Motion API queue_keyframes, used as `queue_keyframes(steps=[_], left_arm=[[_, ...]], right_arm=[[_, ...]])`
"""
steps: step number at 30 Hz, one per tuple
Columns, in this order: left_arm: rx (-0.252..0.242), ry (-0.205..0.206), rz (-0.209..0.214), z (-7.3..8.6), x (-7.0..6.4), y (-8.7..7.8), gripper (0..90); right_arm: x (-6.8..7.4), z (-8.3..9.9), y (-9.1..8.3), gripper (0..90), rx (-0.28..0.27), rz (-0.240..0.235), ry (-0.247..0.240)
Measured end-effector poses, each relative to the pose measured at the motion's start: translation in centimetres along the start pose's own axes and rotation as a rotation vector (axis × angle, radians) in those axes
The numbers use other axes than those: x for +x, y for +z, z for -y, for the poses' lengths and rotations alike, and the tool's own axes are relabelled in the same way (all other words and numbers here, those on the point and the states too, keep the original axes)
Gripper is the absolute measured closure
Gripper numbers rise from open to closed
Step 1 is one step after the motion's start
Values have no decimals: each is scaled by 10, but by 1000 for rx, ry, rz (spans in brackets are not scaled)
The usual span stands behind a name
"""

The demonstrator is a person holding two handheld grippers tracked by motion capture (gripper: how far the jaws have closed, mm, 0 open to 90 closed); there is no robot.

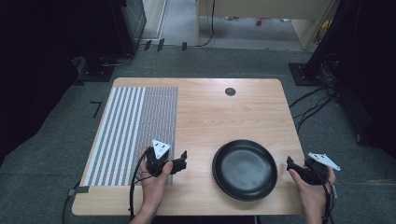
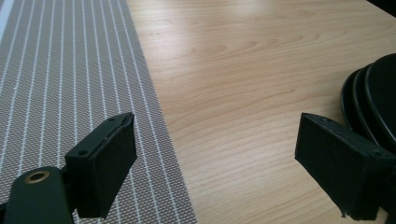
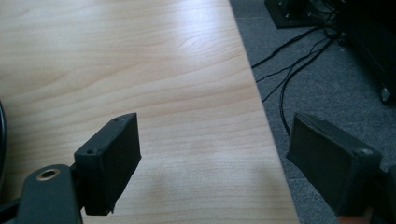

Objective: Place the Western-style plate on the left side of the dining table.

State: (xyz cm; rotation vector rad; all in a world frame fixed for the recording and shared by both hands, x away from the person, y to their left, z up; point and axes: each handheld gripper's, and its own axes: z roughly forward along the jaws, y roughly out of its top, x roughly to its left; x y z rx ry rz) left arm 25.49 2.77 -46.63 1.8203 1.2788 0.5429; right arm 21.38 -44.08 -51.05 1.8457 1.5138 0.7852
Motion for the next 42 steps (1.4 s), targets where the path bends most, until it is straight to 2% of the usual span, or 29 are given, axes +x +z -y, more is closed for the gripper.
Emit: queue_keyframes(steps=[6,14,18,21,25,29,37,40,42], left_arm=[[3,14,1,2,-7,1,131],[11,29,43,3,-20,4,132],[12,59,84,5,-30,5,132],[10,70,102,6,-37,7,132],[16,73,123,7,-44,7,132],[22,65,147,7,-49,9,133],[33,68,195,7,-59,14,137],[37,70,213,8,-64,16,139],[41,74,224,8,-66,17,141]], right_arm=[[0,-7,-14,172,-42,0,65],[6,-15,-31,213,-96,-23,81],[8,-17,-37,269,-110,-64,103],[10,-18,-41,381,-110,-95,110],[13,-17,-45,475,-110,-132,114],[16,-17,-48,538,-111,-197,144],[28,-13,-52,602,-89,-241,121],[29,-10,-51,656,-74,-257,138],[30,-9,-51,684,-59,-296,161]])
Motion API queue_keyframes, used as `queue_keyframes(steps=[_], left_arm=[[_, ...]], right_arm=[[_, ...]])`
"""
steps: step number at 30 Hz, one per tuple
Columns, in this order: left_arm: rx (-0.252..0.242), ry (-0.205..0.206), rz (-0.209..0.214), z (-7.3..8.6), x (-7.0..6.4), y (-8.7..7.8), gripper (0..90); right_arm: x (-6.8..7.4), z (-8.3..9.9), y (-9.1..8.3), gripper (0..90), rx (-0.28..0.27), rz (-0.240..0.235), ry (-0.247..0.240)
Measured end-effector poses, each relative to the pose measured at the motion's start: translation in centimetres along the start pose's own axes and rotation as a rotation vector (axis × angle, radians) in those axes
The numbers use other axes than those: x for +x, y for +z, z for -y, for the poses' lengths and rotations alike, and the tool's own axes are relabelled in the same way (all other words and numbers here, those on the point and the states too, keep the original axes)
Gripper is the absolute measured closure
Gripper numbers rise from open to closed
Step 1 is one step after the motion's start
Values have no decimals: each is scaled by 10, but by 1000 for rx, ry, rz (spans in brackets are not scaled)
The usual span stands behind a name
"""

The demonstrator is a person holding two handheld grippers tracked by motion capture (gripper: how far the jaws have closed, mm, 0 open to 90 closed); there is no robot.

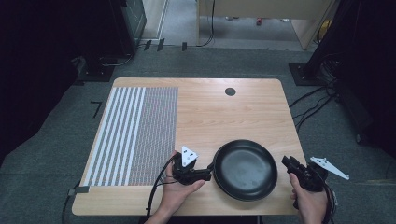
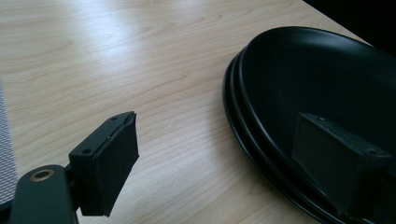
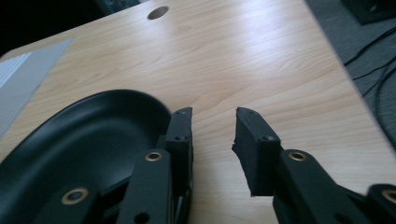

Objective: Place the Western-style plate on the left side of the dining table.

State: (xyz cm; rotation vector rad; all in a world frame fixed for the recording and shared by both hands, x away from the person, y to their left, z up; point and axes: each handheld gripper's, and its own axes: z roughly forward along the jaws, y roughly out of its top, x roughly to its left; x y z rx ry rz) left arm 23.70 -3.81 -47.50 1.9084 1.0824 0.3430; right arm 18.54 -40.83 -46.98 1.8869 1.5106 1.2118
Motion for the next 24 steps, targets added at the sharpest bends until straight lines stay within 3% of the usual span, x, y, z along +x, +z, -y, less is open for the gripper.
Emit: queue_keyframes(steps=[5,10,14,18,20,24], left_arm=[[10,-11,42,1,-4,2,198],[30,-13,53,4,-8,5,281],[52,-7,55,7,-11,8,353],[68,-9,91,9,-12,10,401],[77,-14,104,9,-13,10,416],[89,-30,130,10,-13,10,443]], right_arm=[[3,3,3,714,51,-34,13],[7,7,9,704,72,-55,4],[9,10,14,715,90,-31,-1],[7,13,16,767,86,-25,-11],[6,15,18,788,86,-53,36],[5,17,20,808,96,-90,58]])
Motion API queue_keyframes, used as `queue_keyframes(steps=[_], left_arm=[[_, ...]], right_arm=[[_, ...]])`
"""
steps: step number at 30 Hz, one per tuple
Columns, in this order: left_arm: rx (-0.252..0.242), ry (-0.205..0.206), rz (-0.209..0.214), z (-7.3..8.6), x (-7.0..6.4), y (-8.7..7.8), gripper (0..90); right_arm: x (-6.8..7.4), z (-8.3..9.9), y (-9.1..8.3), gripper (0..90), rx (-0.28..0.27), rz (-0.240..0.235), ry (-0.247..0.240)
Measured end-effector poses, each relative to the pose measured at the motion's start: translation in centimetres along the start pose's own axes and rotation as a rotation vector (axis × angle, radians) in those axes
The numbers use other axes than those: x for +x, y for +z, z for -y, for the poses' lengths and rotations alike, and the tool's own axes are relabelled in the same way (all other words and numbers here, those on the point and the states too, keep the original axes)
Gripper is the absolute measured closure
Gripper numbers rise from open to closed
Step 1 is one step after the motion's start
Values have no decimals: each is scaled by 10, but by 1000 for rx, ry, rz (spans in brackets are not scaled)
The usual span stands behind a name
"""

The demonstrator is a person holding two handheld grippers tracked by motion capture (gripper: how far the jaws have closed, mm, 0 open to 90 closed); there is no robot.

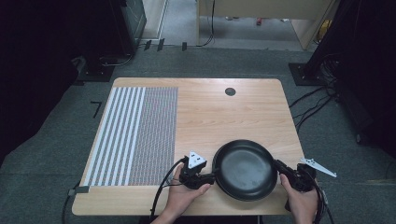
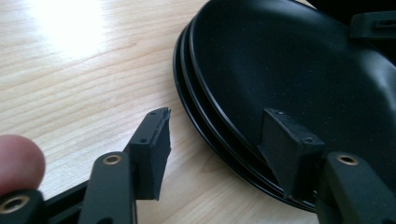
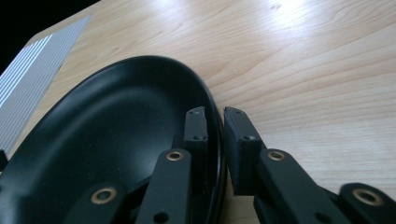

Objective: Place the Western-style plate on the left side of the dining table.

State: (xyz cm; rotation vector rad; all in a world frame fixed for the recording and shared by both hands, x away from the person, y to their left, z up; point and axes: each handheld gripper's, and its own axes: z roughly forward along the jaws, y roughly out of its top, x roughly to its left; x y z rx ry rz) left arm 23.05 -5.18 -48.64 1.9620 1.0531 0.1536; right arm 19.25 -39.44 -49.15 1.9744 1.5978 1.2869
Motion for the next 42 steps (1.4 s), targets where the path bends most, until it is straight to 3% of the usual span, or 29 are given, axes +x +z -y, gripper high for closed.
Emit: queue_keyframes(steps=[4,8,12,16,25,31,37,42], left_arm=[[15,-3,25,0,-2,-1,495],[33,-11,34,1,-4,-1,522],[64,-60,93,1,-4,-1,541],[76,-66,95,1,-3,-1,588],[80,-91,122,0,1,-2,585],[54,-99,95,-1,6,-3,555],[60,-122,139,-1,9,-1,547],[72,-125,141,0,8,1,556]], right_arm=[[2,1,1,841,0,20,-36],[2,2,1,848,-4,18,-30],[1,2,1,855,2,-9,-19],[2,3,3,855,-3,-14,-26],[-1,3,3,858,-4,-36,-1],[-3,3,4,858,7,-71,-4],[0,4,5,857,1,-65,-12],[0,5,5,856,-5,-61,-20]])
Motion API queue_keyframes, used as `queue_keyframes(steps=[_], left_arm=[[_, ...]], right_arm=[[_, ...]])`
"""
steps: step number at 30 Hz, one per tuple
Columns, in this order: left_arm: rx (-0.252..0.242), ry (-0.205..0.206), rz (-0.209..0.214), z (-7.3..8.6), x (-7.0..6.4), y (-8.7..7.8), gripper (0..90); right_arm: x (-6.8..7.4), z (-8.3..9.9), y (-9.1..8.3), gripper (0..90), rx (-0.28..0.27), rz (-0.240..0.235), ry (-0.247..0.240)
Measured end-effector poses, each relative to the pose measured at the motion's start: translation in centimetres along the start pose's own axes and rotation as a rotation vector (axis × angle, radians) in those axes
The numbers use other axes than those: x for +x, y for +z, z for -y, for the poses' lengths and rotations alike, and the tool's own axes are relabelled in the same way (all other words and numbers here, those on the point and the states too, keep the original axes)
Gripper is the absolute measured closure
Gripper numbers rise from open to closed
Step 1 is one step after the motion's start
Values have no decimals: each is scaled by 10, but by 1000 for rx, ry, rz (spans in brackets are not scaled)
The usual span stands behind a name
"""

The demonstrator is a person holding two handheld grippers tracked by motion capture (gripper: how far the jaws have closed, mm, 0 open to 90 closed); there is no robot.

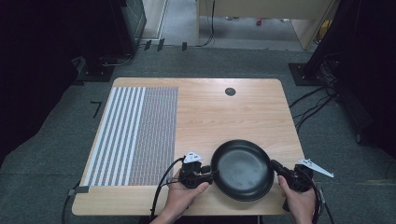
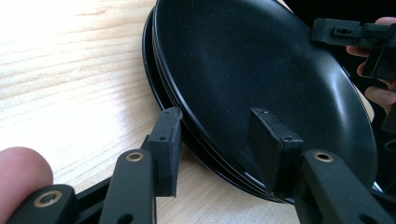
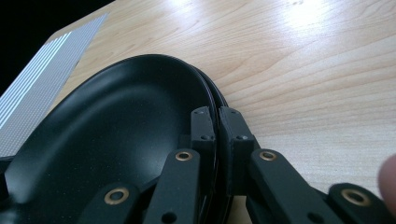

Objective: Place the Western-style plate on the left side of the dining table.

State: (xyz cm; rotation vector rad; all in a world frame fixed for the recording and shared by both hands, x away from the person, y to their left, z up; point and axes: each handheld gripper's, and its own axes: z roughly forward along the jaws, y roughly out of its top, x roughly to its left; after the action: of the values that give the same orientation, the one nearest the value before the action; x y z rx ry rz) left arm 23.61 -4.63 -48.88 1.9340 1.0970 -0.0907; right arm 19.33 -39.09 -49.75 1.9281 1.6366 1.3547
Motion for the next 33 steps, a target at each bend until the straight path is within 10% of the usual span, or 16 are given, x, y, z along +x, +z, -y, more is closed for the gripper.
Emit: queue_keyframes(steps=[23,33], left_arm=[[-30,-35,-44,-2,9,-16,673],[-39,-76,18,0,17,-16,670]], right_arm=[[9,5,10,843,65,-99,-6],[8,9,19,813,75,-118,103]])
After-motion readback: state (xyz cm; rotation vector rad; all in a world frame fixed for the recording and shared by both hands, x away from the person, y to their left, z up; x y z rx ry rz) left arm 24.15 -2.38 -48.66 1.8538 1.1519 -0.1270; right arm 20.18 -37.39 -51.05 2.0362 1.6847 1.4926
